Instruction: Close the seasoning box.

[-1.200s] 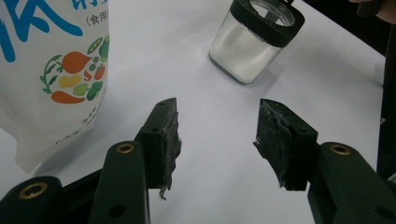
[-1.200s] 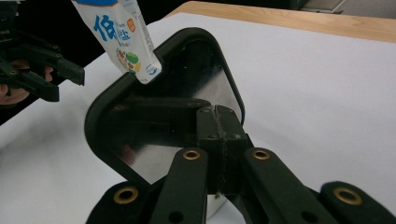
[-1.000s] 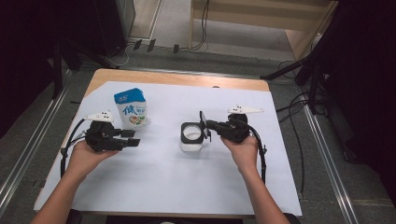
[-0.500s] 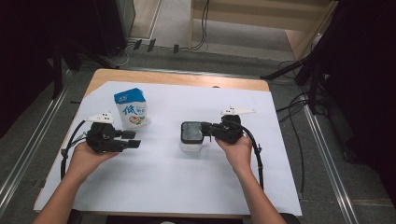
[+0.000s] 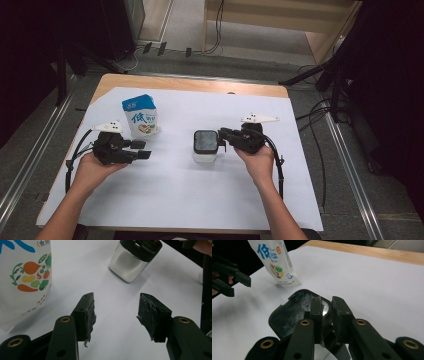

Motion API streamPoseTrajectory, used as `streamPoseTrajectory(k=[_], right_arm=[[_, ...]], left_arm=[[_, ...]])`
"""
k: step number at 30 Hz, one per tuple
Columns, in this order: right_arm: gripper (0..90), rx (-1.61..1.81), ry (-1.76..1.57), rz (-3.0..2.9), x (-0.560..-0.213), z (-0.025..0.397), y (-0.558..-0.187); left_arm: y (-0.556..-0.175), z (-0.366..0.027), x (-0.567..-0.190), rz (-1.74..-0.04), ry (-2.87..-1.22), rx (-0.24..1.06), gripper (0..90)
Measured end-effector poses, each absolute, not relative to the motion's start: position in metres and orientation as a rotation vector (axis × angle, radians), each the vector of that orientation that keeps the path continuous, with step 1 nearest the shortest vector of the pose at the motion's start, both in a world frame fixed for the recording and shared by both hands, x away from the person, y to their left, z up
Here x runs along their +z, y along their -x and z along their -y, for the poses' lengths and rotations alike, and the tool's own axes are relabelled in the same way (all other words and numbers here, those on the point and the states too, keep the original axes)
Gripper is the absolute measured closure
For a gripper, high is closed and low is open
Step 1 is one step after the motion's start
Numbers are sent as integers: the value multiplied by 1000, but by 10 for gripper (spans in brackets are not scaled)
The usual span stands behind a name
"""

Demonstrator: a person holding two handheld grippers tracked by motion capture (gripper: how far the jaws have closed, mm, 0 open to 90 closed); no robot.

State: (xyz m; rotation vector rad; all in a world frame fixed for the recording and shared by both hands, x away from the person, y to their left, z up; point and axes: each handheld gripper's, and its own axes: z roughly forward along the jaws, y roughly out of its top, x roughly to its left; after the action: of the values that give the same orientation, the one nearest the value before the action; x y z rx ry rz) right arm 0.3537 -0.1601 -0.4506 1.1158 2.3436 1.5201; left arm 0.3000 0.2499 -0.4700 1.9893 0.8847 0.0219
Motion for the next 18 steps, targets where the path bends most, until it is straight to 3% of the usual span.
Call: streamPoseTrajectory(k=[18], right_arm=[[680, 1483, -1177, -2219, -453, 199, -351]], left_arm=[[-305, -245, -475, -876, -2004, 14, 461]])
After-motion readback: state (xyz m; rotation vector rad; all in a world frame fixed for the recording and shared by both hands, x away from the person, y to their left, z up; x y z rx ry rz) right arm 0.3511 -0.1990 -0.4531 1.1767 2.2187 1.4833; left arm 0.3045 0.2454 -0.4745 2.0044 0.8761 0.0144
